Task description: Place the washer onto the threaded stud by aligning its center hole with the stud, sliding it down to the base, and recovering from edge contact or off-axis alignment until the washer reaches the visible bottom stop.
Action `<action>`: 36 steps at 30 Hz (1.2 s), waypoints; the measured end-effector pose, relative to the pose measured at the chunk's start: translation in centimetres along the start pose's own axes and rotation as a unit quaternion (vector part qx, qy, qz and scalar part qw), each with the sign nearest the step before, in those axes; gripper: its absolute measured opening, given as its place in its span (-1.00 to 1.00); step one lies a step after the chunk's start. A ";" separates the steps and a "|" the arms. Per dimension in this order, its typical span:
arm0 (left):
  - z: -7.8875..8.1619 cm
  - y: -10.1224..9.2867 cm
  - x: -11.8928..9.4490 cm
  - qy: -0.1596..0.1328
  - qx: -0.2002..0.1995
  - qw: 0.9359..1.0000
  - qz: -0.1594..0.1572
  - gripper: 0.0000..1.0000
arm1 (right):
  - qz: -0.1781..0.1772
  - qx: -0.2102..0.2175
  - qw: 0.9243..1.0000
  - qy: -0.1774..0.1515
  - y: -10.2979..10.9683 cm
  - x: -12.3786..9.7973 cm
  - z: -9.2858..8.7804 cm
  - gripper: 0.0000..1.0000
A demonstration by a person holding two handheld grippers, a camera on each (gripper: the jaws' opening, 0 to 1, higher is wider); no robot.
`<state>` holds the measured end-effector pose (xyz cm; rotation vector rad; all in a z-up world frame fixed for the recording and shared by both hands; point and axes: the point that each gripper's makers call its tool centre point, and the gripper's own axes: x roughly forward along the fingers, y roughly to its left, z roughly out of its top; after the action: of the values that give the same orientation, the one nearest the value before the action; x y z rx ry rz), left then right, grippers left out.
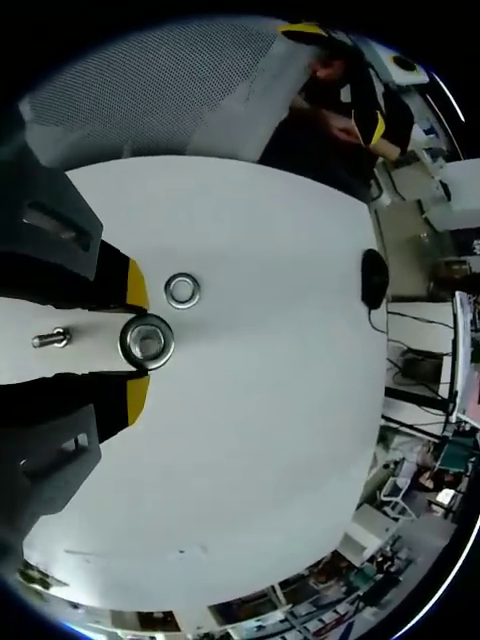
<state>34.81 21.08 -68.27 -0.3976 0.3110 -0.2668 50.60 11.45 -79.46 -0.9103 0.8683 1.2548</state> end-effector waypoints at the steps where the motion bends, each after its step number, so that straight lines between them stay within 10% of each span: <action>1: -0.1 0.0 0.0 0.003 0.000 1.000 0.000 0.42 | 0.001 -0.002 1.000 0.002 0.0 0.1 0.0 -0.53; 36: -0.2 0.2 0.1 0.008 -0.002 1.000 0.004 0.41 | 0.037 -0.012 0.998 0.042 0.1 4.8 -2.2 -0.53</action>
<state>34.91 21.14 -68.59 -0.3981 0.3288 -0.2624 50.96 11.33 -84.74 -0.9625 0.9623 1.2996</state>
